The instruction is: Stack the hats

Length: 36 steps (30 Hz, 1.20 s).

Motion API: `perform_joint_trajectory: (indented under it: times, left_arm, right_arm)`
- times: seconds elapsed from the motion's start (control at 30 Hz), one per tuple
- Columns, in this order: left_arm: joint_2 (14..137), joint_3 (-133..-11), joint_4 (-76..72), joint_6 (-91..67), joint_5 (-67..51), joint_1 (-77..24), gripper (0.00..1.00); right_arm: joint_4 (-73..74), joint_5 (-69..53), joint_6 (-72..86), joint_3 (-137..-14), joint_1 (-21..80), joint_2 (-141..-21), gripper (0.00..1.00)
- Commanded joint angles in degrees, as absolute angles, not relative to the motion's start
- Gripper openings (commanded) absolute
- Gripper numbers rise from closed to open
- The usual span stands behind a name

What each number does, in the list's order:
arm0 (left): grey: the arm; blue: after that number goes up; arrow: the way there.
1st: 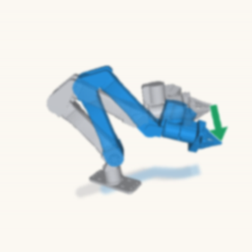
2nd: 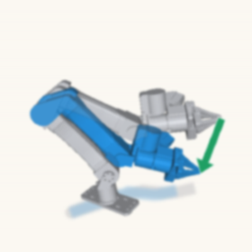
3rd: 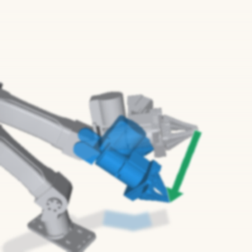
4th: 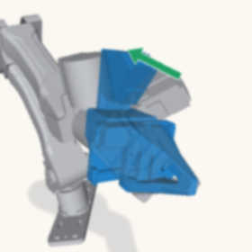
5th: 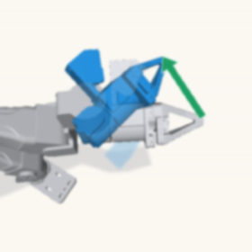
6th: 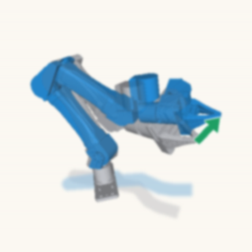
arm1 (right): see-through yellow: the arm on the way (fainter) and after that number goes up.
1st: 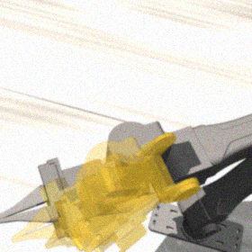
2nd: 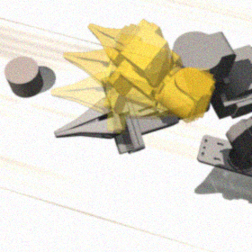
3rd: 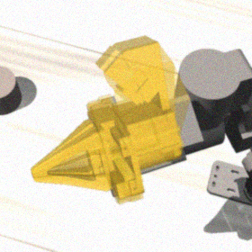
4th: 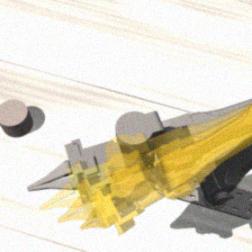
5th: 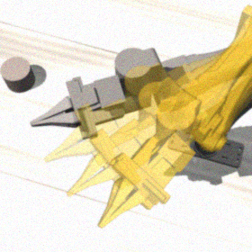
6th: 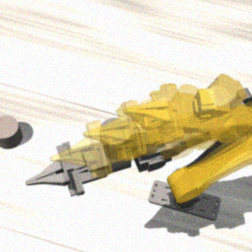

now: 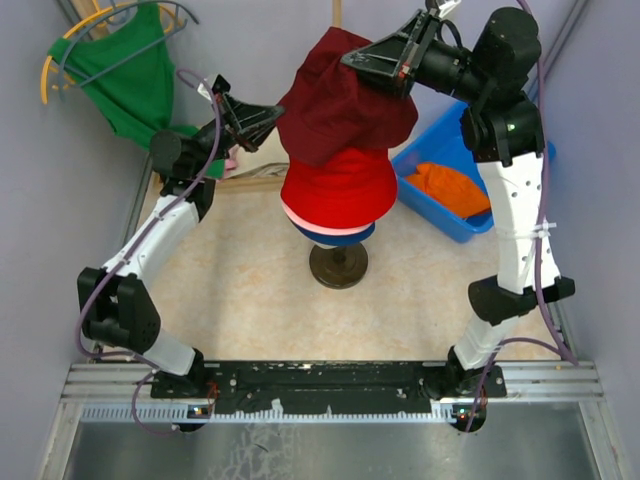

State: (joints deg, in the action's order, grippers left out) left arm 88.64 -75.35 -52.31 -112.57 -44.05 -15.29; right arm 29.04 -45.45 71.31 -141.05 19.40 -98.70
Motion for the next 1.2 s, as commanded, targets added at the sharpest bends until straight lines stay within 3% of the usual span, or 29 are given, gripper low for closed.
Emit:
perform_joint_trajectory:
  times: [0.0,0.7,0.93,1.17]
  left_arm:
    - [86.48,-78.58,-49.84,-112.45,-44.26,-15.47,0.08]
    - [86.47,-84.1,-46.37,-111.86,-45.84,-15.46,0.08]
    - [85.32,-77.13,-51.24,-110.15,-46.76,-15.38,0.08]
    - [88.05,-70.66,-63.02,-110.24,-47.82,-14.92,0.07]
  right_arm:
    - [24.41,-47.55,75.68,-137.16,20.39,-95.31,0.0]
    - [18.06,-47.1,85.88,-139.27,20.22,-93.22,0.0]
    - [16.03,-46.42,80.78,-120.93,20.21,-84.91,0.0]
    - [17.49,-45.68,75.47,-115.03,20.21,-83.54,0.0]
